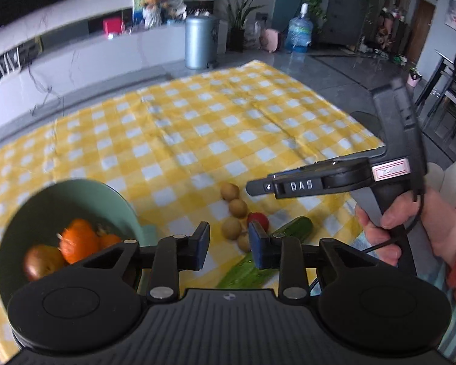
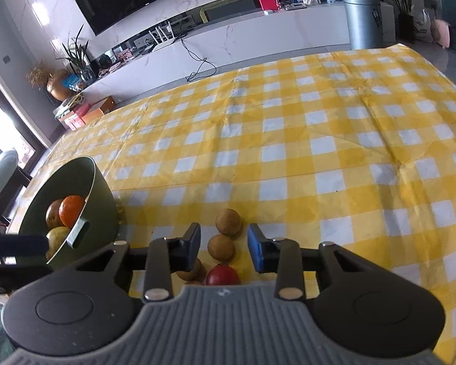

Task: Organize fruits
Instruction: 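Grasp a kiwi with the left tool while the right tool grasps another kiwi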

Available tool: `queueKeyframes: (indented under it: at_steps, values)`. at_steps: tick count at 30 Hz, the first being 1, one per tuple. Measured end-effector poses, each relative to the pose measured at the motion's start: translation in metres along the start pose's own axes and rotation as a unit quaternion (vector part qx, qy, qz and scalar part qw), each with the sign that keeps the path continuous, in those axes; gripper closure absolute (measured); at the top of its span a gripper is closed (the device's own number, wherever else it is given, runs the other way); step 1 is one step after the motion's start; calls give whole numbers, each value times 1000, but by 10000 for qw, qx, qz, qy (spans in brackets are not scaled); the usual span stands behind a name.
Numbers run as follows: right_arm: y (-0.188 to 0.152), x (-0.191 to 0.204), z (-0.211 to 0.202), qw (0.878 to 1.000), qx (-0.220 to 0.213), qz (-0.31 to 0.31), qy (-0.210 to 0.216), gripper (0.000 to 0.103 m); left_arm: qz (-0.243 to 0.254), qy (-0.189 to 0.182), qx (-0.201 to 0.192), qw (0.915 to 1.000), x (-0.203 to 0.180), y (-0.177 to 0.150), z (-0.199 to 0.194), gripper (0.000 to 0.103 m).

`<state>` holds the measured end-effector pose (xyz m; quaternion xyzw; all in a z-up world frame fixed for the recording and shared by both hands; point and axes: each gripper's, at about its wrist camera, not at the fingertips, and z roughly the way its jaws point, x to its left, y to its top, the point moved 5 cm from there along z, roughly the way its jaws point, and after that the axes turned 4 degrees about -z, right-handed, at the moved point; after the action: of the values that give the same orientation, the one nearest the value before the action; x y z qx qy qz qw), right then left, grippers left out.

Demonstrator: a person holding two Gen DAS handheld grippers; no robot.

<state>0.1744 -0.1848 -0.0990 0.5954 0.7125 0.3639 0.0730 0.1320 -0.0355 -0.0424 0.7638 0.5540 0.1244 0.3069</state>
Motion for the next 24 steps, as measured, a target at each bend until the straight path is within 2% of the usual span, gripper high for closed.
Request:
queueKeyframes:
  at_steps: [3, 10, 20, 24]
  values:
    - [2, -6, 5, 9997, -41, 188, 124, 72, -379, -29, 216, 9990, -1, 0, 26, 70]
    - [6, -14, 27, 9976, 147, 536, 404, 75, -1117, -14, 405, 9929, 7, -2, 74, 70]
    - [9, -18, 52, 9949, 332, 812, 501, 76, -1701, -122, 578, 9836, 18, -7, 95, 70]
    - [8, -21, 55, 9940, 372, 894, 511, 76, -1843, -55, 571, 9812, 22, -5, 99, 70]
